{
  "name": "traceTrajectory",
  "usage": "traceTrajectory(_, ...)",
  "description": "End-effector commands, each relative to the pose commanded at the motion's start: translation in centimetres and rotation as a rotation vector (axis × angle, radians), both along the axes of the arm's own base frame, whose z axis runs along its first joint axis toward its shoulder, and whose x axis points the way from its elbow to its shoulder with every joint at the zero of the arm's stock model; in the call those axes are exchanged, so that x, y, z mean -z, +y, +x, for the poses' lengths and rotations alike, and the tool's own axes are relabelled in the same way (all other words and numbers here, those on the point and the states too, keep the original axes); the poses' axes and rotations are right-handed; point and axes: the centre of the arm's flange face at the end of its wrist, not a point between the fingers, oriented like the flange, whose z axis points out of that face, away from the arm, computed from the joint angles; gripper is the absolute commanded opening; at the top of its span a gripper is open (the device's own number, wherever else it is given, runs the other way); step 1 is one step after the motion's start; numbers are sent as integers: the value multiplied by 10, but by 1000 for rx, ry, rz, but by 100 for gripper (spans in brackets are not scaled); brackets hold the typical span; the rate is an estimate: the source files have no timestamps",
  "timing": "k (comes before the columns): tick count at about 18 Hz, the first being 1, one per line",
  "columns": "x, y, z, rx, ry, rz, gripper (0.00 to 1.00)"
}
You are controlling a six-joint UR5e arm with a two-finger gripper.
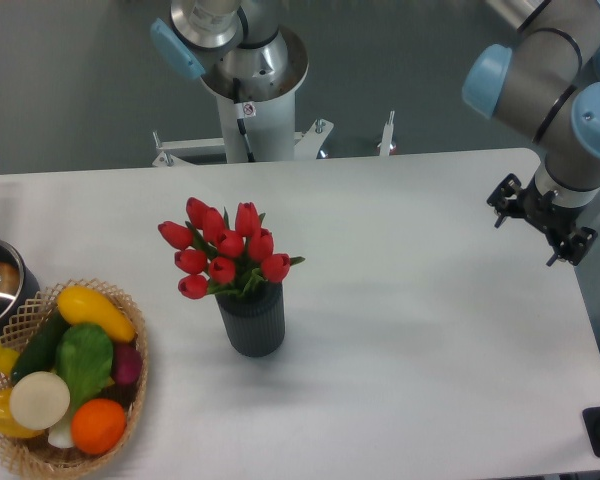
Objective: Pick up the flowers from the vase
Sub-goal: 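Move the open gripper from its start pose toward the red tulips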
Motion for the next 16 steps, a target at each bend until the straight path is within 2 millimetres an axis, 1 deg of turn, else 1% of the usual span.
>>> traceTrajectory(2,1,0,0,2,-3,-1,100)
traceTrajectory(4,-6,0,4,14,0,3,100)
traceTrajectory(5,-15,0,12,21,8,4,100)
traceTrajectory(6,-16,-3,21,21,14,4,100)
traceTrajectory(7,-18,-7,27,15,15,-5,100)
traceTrajectory(8,-27,-18,34,8,33,-35,100)
traceTrajectory(9,-30,-28,34,-6,40,-49,100)
traceTrajectory(11,-27,-33,48,-21,40,-51,100)
traceTrajectory(12,-30,-37,44,-32,90,-30,100)
traceTrajectory(13,-28,-42,42,-45,118,-16,100)
traceTrajectory(14,-18,-45,46,-47,106,-15,100)
traceTrajectory(15,-15,-45,50,-47,101,-18,100)
traceTrajectory(16,-18,-48,55,-50,102,-16,100)
